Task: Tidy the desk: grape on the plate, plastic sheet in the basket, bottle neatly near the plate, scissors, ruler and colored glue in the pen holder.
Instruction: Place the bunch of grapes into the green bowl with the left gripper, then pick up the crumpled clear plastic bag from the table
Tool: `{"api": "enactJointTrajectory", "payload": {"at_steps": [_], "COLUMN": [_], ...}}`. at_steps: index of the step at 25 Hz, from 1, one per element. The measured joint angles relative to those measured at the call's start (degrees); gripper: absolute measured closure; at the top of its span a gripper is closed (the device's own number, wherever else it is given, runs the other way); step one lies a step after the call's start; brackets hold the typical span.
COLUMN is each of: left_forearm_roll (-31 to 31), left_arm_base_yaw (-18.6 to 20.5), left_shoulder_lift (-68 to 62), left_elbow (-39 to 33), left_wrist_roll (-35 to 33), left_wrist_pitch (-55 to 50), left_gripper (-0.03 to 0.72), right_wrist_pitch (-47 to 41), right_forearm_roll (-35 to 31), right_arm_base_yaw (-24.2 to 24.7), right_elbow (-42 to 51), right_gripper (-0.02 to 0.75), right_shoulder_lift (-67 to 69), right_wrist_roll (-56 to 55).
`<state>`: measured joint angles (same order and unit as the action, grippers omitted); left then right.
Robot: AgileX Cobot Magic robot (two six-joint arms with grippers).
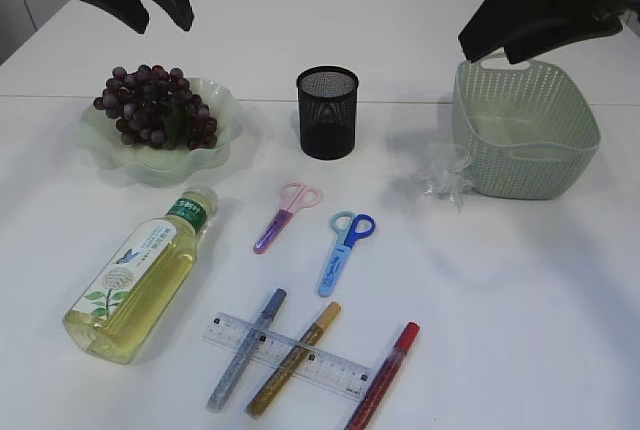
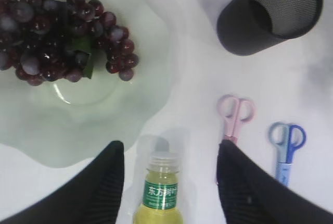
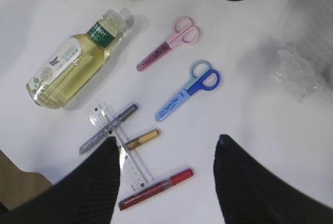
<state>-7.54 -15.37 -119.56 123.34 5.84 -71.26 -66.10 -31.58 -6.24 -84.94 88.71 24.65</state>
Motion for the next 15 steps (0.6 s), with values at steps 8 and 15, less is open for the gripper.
{"api": "enactJointTrajectory", "payload": {"at_steps": [8, 15], "left_forearm_roll": [-2.0, -2.1], "left_arm_base_yaw": [-2.8, -5.3], "left_shoulder_lift": [6.8, 11.7], "left_elbow": [-5.6, -12.4], "left_wrist_roll": [-1.9, -3.7], "left_wrist_pitch": [0.0, -0.1], "left_gripper": [0.273, 0.273], "right_wrist_pitch": [-1.0, -1.5], "right_forearm_roll": [10.0, 14.1], "right_arm_base_yaw": [0.0, 0.0], "right_elbow": [0.0, 0.0], "right_gripper": [0.283, 0.283], "right_shoulder_lift": [0.0, 0.7], "right_wrist_roll": [0.0, 6.5]}}
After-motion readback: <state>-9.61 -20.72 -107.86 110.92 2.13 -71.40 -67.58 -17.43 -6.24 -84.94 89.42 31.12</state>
